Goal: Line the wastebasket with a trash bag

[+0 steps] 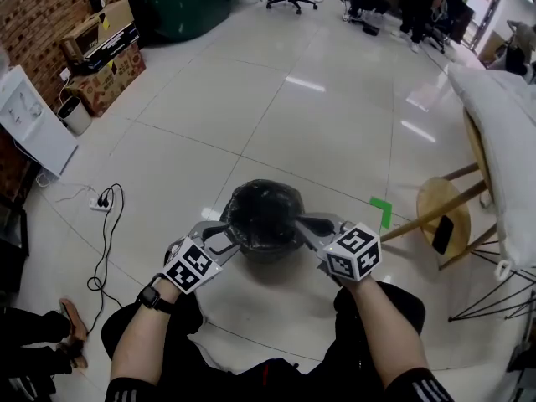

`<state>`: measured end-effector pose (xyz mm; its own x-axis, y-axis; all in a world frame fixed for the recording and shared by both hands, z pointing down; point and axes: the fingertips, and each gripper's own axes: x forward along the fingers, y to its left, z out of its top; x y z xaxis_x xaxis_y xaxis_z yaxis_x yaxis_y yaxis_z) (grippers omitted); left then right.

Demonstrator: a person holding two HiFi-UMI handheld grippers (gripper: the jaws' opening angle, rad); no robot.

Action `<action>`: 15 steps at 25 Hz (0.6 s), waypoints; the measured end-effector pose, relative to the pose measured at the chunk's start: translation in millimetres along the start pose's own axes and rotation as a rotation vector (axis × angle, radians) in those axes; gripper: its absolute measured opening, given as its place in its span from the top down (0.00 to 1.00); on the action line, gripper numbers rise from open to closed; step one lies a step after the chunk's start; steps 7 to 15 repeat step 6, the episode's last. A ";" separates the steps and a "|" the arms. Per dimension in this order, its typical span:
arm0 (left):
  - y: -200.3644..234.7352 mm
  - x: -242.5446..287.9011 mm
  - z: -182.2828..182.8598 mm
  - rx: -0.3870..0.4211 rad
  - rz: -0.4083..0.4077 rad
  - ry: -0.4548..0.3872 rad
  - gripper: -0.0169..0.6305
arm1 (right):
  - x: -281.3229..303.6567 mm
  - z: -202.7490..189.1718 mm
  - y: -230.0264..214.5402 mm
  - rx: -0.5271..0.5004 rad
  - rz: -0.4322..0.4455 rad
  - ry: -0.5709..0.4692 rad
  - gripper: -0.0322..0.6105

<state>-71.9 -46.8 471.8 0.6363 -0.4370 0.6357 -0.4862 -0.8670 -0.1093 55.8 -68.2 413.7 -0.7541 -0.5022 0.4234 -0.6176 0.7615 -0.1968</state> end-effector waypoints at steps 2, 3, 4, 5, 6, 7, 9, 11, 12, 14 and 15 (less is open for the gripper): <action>3.7 3.7 -0.6 -0.011 -0.008 -0.001 0.68 | 2.3 -1.9 1.0 -0.017 0.010 0.013 0.94; 6.7 4.4 0.0 -0.016 -0.006 -0.004 0.68 | 3.2 -3.6 -0.6 -0.024 0.006 0.020 0.94; 10.0 4.6 1.1 -0.018 -0.002 -0.007 0.68 | 4.1 -5.7 -3.0 -0.025 0.000 0.026 0.94; 13.3 4.6 2.5 -0.020 0.002 -0.012 0.68 | 5.0 -7.9 -5.5 -0.023 -0.005 0.031 0.94; 16.7 4.4 4.2 -0.021 0.008 -0.017 0.68 | 5.8 -10.2 -8.1 -0.019 -0.011 0.035 0.94; 16.7 4.4 4.2 -0.021 0.008 -0.017 0.68 | 5.8 -10.2 -8.1 -0.019 -0.011 0.035 0.94; 16.7 4.4 4.2 -0.021 0.008 -0.017 0.68 | 5.8 -10.2 -8.1 -0.019 -0.011 0.035 0.94; 16.7 4.4 4.2 -0.021 0.008 -0.017 0.68 | 5.8 -10.2 -8.1 -0.019 -0.011 0.035 0.94; 16.7 4.4 4.2 -0.021 0.008 -0.017 0.68 | 5.8 -10.2 -8.1 -0.019 -0.011 0.035 0.94; 16.7 4.4 4.2 -0.021 0.008 -0.017 0.68 | 5.8 -10.2 -8.1 -0.019 -0.011 0.035 0.94; 16.7 4.4 4.2 -0.021 0.008 -0.017 0.68 | 5.8 -10.2 -8.1 -0.019 -0.011 0.035 0.94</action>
